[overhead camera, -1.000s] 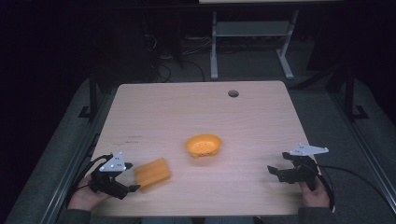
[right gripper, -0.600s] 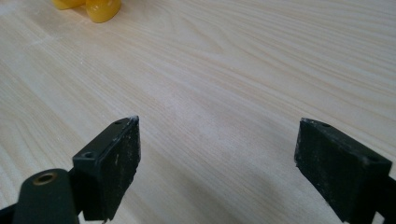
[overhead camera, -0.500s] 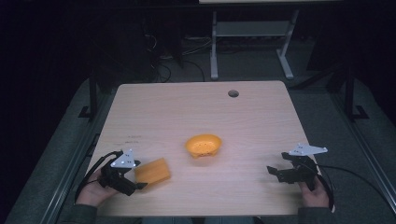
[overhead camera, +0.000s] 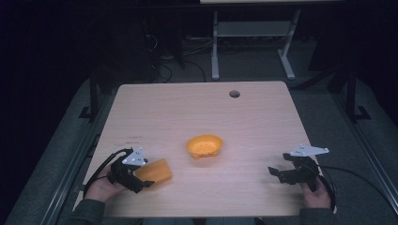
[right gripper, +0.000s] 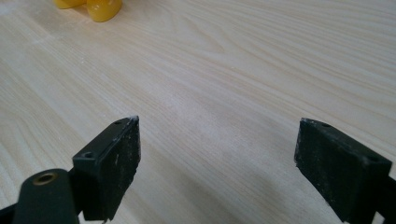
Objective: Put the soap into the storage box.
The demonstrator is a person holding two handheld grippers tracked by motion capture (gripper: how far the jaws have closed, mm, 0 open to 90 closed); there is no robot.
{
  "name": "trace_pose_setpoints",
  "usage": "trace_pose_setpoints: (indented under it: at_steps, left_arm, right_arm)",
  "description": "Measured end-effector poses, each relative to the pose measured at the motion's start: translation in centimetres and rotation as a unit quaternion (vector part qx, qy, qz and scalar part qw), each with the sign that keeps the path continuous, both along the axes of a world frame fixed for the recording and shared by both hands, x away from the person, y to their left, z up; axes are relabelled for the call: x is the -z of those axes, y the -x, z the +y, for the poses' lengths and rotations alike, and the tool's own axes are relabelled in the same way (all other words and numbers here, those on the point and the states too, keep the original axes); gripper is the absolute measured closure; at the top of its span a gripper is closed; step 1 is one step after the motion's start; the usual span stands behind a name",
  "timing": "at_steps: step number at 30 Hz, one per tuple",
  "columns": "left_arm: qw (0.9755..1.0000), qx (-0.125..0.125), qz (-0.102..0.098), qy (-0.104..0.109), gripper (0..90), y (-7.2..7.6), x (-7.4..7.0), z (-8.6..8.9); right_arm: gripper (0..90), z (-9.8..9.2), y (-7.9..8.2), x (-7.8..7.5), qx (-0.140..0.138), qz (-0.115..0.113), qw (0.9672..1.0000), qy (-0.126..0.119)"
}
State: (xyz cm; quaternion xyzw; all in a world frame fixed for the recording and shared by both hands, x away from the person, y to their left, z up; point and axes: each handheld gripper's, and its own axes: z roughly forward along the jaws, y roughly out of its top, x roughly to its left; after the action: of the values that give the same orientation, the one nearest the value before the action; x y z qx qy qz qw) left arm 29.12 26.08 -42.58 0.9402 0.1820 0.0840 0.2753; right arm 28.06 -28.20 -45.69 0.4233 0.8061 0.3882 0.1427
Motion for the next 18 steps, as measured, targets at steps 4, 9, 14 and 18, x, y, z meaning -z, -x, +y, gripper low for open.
trace_pose_setpoints:
  at_steps: [4, 9, 14, 18]
  left_arm:
    - [0.9999, -0.001, 0.003, -0.009, 17.0, -0.25, 0.24, -0.25]
    - [0.9999, -0.001, 0.003, -0.011, 17.1, -0.52, 0.31, -0.47]
    - [0.9998, 0.000, 0.013, -0.017, 16.7, -0.83, 0.66, -0.79]
    - [0.9996, 0.003, 0.018, -0.021, 16.7, -1.03, 0.87, -1.08]
  right_arm:
    - [13.9, -0.04, 0.00, -0.01, -0.001, -0.001, 1.0000, 0.001]
    - [14.0, 0.01, 0.01, -0.01, -0.001, 0.000, 1.0000, 0.000]
    - [13.9, 0.00, 0.01, -0.01, -0.002, 0.000, 1.0000, 0.001]
    - [14.0, 0.00, 0.00, 0.01, -0.002, 0.000, 1.0000, 0.001]
